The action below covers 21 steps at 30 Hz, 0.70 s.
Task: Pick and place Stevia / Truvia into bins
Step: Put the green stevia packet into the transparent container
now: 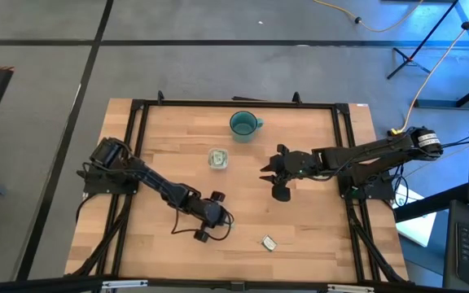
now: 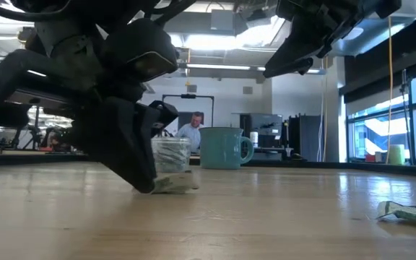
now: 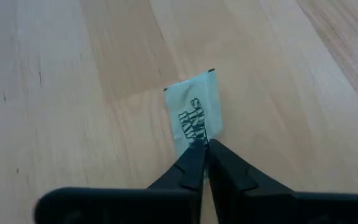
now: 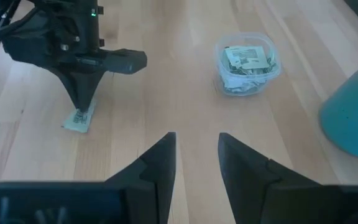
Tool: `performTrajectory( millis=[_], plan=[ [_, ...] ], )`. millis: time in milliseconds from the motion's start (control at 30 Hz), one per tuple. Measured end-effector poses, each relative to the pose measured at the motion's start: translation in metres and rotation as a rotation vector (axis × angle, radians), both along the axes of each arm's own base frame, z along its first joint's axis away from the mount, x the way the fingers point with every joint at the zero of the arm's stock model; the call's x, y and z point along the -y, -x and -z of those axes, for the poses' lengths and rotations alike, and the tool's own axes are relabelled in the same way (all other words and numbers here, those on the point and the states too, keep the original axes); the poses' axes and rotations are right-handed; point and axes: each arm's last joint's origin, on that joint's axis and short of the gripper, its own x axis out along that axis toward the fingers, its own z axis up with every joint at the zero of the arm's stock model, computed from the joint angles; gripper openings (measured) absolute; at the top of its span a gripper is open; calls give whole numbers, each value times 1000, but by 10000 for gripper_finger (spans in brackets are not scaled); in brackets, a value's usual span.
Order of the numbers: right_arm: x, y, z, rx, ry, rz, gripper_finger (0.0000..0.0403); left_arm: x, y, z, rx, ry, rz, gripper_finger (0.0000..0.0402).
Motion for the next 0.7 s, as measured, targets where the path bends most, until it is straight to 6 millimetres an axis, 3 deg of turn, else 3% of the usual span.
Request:
performTrajectory(
  millis=[167,333,500,700],
  plan=[
    [0,0,0,0,-1,-1,123,-2,8,-13,-23,9,8,4],
    [-1,0,1,-7,-4,-3,123,-12,20,-61,74,-7,-55,3],
    [-1,1,1,-7,-1,-7,123,-39,35,-98,175,-221,-230,3],
    [-1,1,1,-8,1,-8,123,-82,32,-103,149,-375,-323,3]
  ],
)
